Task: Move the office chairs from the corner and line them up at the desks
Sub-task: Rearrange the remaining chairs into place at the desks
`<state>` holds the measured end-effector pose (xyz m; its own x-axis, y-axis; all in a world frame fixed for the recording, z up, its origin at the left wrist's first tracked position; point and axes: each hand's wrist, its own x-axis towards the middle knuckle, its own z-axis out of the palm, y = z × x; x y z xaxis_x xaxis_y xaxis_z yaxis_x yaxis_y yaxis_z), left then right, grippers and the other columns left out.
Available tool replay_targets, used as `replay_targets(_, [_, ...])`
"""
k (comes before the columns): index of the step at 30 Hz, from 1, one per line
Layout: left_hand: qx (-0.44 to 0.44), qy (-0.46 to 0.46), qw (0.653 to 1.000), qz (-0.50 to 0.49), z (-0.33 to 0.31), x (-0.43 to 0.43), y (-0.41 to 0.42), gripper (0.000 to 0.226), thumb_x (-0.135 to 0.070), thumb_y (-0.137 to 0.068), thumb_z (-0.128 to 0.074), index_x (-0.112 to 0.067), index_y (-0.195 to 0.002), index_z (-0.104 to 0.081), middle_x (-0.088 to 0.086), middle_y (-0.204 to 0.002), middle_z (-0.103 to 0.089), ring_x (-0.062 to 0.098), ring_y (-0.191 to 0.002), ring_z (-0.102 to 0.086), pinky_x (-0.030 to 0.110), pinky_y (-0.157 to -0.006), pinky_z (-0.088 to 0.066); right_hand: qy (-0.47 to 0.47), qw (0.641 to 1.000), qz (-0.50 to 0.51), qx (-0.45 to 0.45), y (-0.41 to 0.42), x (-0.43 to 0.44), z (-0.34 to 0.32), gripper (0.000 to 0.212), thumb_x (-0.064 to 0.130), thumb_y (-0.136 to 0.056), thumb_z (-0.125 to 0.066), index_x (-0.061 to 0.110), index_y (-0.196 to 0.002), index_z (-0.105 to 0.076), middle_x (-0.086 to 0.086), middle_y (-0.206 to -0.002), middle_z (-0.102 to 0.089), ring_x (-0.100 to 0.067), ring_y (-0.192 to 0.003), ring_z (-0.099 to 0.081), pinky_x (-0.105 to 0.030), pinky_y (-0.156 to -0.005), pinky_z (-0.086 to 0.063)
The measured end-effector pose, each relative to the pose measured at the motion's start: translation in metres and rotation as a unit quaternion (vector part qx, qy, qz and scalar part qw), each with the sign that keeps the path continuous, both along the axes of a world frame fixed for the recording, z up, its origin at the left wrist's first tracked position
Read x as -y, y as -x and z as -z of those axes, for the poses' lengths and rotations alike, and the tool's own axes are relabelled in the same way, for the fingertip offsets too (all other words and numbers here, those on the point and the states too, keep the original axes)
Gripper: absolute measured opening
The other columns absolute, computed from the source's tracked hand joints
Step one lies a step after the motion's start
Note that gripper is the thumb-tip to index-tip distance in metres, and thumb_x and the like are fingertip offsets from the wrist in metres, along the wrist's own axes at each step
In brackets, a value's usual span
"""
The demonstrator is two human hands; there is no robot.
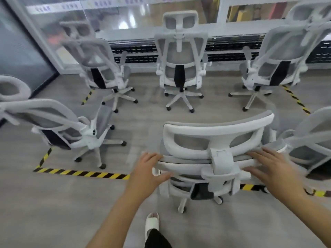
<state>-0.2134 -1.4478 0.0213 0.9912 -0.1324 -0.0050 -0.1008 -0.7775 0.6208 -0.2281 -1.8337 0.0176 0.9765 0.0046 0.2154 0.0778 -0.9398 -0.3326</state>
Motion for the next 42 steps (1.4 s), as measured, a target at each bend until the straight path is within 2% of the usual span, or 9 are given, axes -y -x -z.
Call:
replay_targets(3, [0.052, 0.002, 0.999, 0.005, 0.008, -0.005, -0.009, 0.071, -0.073, -0.069, -0.062, -0.031, -0.126, -0.058, -0.024, -0.131, -0.043, 0.001, -0.136, -0.028, 0.024, -0.110, -0.030, 0.000, 1.000, -0.008, 0.028, -0.010, -0.022, 0.005, 0.051, 0.049, -0.076, -0.072, 0.014, -0.113, -0.071, -0.005, -0.114, -0.070, -0.033, -0.120, -0.054, -0.055, -0.095, -0.044])
replay_targets(5, [0.092, 0.010, 0.996, -0.021, 0.012, -0.013, -0.023, 0.063, -0.071, -0.070, -0.063, -0.026, -0.114, -0.063, -0.017, -0.119, -0.051, 0.007, -0.122, -0.043, 0.021, -0.098, -0.040, 0.009, 0.999, -0.012, 0.037, -0.020, -0.036, 0.008, 0.048, 0.047, -0.075, -0.069, 0.016, -0.112, -0.071, -0.003, -0.113, -0.070, -0.033, -0.118, -0.055, -0.058, -0.091, -0.045])
replay_targets(7, [0.101, 0.026, 0.994, -0.044, 0.012, -0.023, -0.039, 0.059, -0.071, -0.067, -0.067, -0.026, -0.106, -0.063, -0.013, -0.108, -0.050, 0.010, -0.108, -0.047, 0.010, -0.085, -0.037, 0.015, 0.999, -0.010, 0.038, -0.032, -0.053, 0.009, 0.045, 0.044, -0.077, -0.076, 0.018, -0.114, -0.069, 0.000, -0.115, -0.070, -0.031, -0.120, -0.055, -0.062, -0.092, -0.043])
replay_targets(13, [0.099, 0.036, 0.993, -0.045, 0.011, -0.059, -0.093, 0.043, -0.048, -0.068, -0.080, -0.034, -0.100, -0.057, -0.024, -0.103, -0.043, 0.004, -0.098, -0.043, 0.001, -0.080, -0.033, 0.016, 0.999, 0.001, 0.028, -0.083, -0.093, 0.010, 0.047, 0.042, -0.073, -0.080, 0.023, -0.114, -0.069, 0.004, -0.115, -0.069, -0.026, -0.123, -0.054, -0.064, -0.101, -0.036])
replay_targets(16, [0.093, 0.045, 0.994, -0.040, 0.011, -0.076, -0.135, 0.042, -0.044, -0.068, -0.082, -0.030, -0.100, -0.058, -0.023, -0.100, -0.043, 0.006, -0.098, -0.042, 0.008, -0.081, -0.036, 0.025, 0.999, 0.020, 0.017, -0.118, -0.111, 0.007, 0.047, 0.046, -0.078, -0.074, 0.024, -0.118, -0.067, 0.006, -0.120, -0.067, -0.023, -0.127, -0.051, -0.060, -0.108, -0.024])
replay_targets(19, [0.095, 0.036, 0.994, -0.027, 0.014, -0.098, -0.177, 0.045, -0.046, -0.067, -0.082, -0.027, -0.101, -0.061, -0.024, -0.099, -0.042, 0.010, -0.099, -0.043, 0.018, -0.081, -0.039, 0.046, 0.999, 0.018, 0.013, -0.151, -0.132, 0.005, 0.047, 0.047, -0.078, -0.073, 0.021, -0.117, -0.068, 0.003, -0.118, -0.068, -0.025, -0.123, -0.054, -0.058, -0.106, -0.030])
replay_targets(23, [0.085, 0.030, 0.996, -0.007, 0.018, -0.118, -0.229, 0.045, -0.042, -0.069, -0.083, -0.021, -0.103, -0.063, -0.015, -0.100, -0.046, 0.009, -0.104, -0.039, 0.007, -0.080, -0.032, 0.053, 0.998, 0.025, 0.002, -0.190, -0.157, 0.006, 0.048, 0.045, -0.082, -0.071, 0.018, -0.121, -0.065, -0.001, -0.123, -0.067, -0.027, -0.125, -0.051, -0.059, -0.108, -0.028])
replay_targets(28, [0.070, 0.047, 0.996, 0.016, 0.015, -0.120, -0.287, 0.046, -0.045, -0.071, -0.081, -0.019, -0.103, -0.061, -0.006, -0.108, -0.049, 0.012, -0.109, -0.037, 0.026, -0.088, -0.033, 0.036, 0.996, 0.071, -0.031, -0.241, -0.170, -0.006, 0.045, 0.046, -0.082, -0.069, 0.019, -0.118, -0.065, 0.002, -0.122, -0.065, -0.023, -0.122, -0.051, -0.050, -0.104, -0.032])
replay_targets(42, [0.091, 0.064, 0.993, 0.032, 0.022, -0.118, -0.330, 0.040, -0.051, -0.070, -0.079, -0.030, -0.095, -0.056, -0.013, -0.101, -0.045, 0.007, -0.104, -0.035, 0.030, -0.083, -0.038, 0.014, 0.995, 0.095, -0.034, -0.269, -0.168, 0.001, 0.049, 0.048, -0.082, -0.069, 0.019, -0.122, -0.063, 0.005, -0.128, -0.062, -0.020, -0.130, -0.044, -0.050, -0.111, -0.027])
